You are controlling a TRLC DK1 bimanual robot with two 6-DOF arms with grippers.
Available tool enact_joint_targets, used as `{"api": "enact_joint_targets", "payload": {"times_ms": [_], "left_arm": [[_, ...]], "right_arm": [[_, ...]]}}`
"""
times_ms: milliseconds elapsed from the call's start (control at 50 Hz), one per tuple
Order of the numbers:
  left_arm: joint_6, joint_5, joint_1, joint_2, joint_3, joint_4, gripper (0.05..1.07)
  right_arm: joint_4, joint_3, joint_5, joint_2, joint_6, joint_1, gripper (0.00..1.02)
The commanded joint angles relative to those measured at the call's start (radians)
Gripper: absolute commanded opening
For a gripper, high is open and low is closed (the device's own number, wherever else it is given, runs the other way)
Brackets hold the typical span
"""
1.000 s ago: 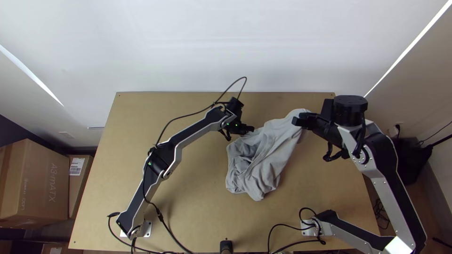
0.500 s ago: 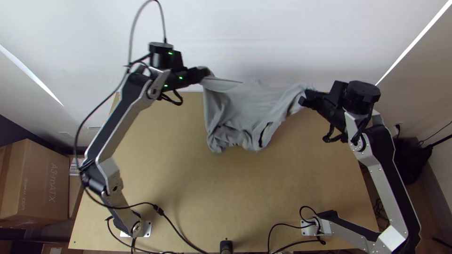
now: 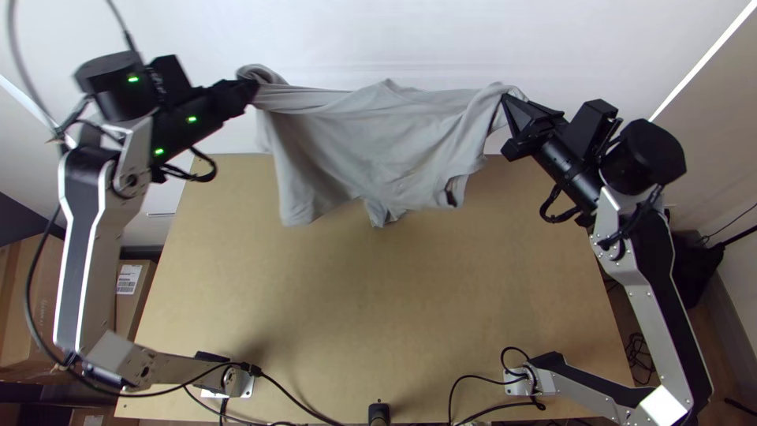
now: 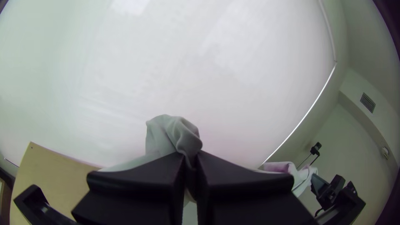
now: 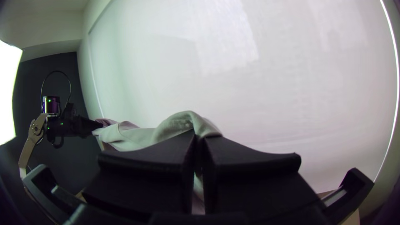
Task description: Fold the t-shirt
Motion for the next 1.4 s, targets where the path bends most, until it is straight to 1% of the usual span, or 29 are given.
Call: {"api": "enact_joint_targets", "payload": {"times_ms": [0, 160, 280, 420, 480, 600, 720, 800, 900, 940, 980, 1040, 1080, 1120, 1180, 1200, 1260, 1320, 1380], "left_arm": [[0.033, -0.116, 0.124, -0.128, -0.011, -0.005, 0.07], [0.052, -0.116, 0.152, -0.283, -0.065, 0.014, 0.07], [0.071, -0.115, 0.153, -0.416, -0.16, 0.056, 0.07], [0.068, -0.104, 0.147, -0.546, -0.269, 0.067, 0.07], [0.054, -0.101, 0.144, -0.589, -0.308, 0.056, 0.07], [0.023, -0.078, 0.144, -0.642, -0.387, 0.023, 0.07], [0.011, -0.044, 0.142, -0.683, -0.534, 0.017, 0.07], [0.013, -0.003, 0.136, -0.695, -0.641, 0.018, 0.07], [0.016, 0.039, 0.112, -0.684, -0.758, 0.027, 0.07], [0.029, 0.039, 0.093, -0.677, -0.807, 0.041, 0.07], [0.045, 0.045, 0.081, -0.669, -0.858, 0.055, 0.07], [0.06, 0.045, 0.046, -0.657, -0.933, 0.081, 0.07], [0.086, 0.045, 0.024, -0.645, -0.99, 0.107, 0.07], [0.098, 0.042, 0.01, -0.629, -1.042, 0.152, 0.07], [0.111, 0.042, 0.001, -0.594, -1.097, 0.204, 0.07], [0.115, 0.039, -0.006, -0.576, -1.111, 0.224, 0.07], [0.112, 0.033, -0.008, -0.51, -1.134, 0.291, 0.07], [0.114, 0.031, -0.011, -0.428, -1.135, 0.351, 0.07], [0.108, 0.029, -0.009, -0.341, -1.128, 0.429, 0.07]], "right_arm": [[0.042, 0.048, 0.1, -0.155, -0.021, -0.025, 0.02], [0.047, 0.047, 0.087, -0.295, -0.021, 0.034, 0.02], [0.028, 0.047, 0.083, -0.379, -0.022, 0.097, 0.02], [-0.084, 0.047, 0.081, -0.435, -0.016, 0.166, 0.02], [-0.145, 0.044, 0.083, -0.448, 0.002, 0.192, 0.02], [-0.243, 0.021, 0.081, -0.462, 0.028, 0.208, 0.02], [-0.288, -0.062, 0.083, -0.459, 0.035, 0.252, 0.02], [-0.3, -0.133, 0.083, -0.445, 0.035, 0.254, 0.02], [-0.3, -0.245, 0.084, -0.425, 0.035, 0.249, 0.02], [-0.299, -0.285, 0.083, -0.415, 0.038, 0.242, 0.02], [-0.291, -0.324, 0.083, -0.398, 0.062, 0.232, 0.02], [-0.276, -0.367, 0.083, -0.378, 0.081, 0.217, 0.02], [-0.253, -0.404, 0.072, -0.361, 0.091, 0.199, 0.02], [-0.214, -0.444, 0.058, -0.346, 0.104, 0.166, 0.02], [-0.134, -0.505, 0.003, -0.319, 0.13, 0.107, 0.02], [-0.105, -0.524, -0.006, -0.31, 0.139, 0.088, 0.02], [-0.015, -0.568, -0.015, -0.266, 0.174, 0.033, 0.02], [0.051, -0.588, -0.023, -0.198, 0.18, -0.007, 0.02], [0.103, -0.59, -0.025, -0.125, 0.208, -0.054, 0.02]]}}
